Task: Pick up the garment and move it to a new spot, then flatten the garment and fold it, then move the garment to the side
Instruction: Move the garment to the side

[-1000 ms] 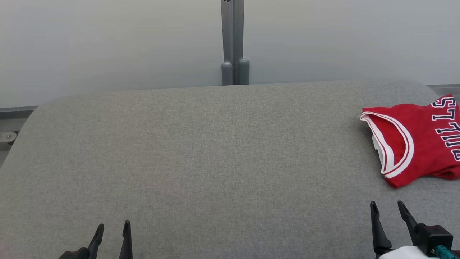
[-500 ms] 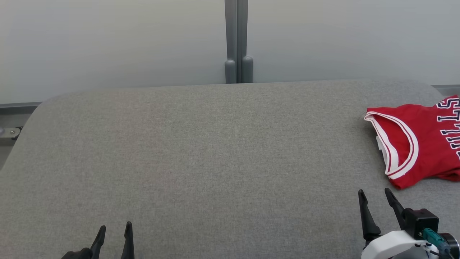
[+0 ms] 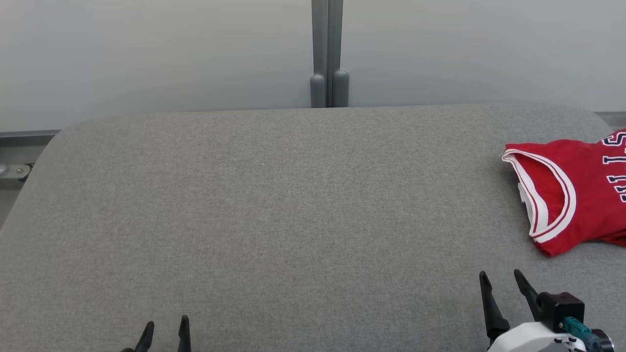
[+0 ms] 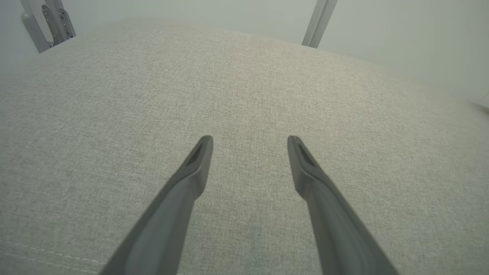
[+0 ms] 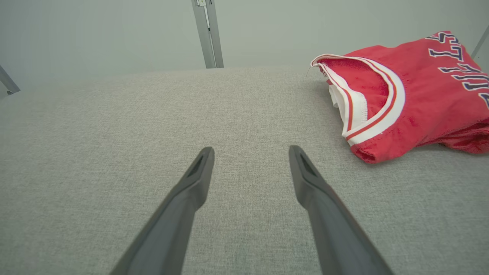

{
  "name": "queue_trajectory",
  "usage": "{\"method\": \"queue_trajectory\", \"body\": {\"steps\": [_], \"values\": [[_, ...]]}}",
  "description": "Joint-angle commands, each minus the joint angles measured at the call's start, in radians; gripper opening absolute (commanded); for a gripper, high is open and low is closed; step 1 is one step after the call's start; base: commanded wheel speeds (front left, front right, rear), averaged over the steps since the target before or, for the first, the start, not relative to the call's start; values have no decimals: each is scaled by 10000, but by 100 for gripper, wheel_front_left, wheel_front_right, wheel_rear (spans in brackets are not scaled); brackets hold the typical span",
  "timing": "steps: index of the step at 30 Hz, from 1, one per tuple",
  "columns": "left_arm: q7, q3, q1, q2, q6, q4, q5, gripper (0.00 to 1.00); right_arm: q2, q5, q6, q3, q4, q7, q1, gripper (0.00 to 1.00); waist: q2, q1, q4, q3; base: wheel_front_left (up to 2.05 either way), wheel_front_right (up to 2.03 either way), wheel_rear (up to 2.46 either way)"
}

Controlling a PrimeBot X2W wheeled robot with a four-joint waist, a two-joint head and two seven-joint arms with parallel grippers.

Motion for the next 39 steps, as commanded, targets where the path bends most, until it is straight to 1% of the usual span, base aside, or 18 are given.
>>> {"method": "queue_trajectory", "body": {"steps": [1,13,14,15,19,39], "values": [[19,-9,34,-25,0,70,0,100,19,0,0,4,80,8,59,100,0,0,-1,2,0,0,0],[29,-70,251,-150,0,1018,1,100,310,1,0,27,1057,46,643,100,0,0,-4,17,0,0,0],[29,-71,250,-153,0,1083,1,0,321,1,0,25,1131,50,660,0,0,0,-5,18,0,0,0],[29,-71,250,-159,0,1165,1,100,329,1,0,27,1211,52,678,100,0,0,-5,19,0,0,0],[27,-64,219,-165,0,1219,7,100,324,4,0,25,1262,50,662,100,0,0,-11,28,0,0,0],[12,135,-48,-201,-5,558,99,100,111,78,-4,49,588,33,274,100,0,0,-84,103,0,0,0]]}}
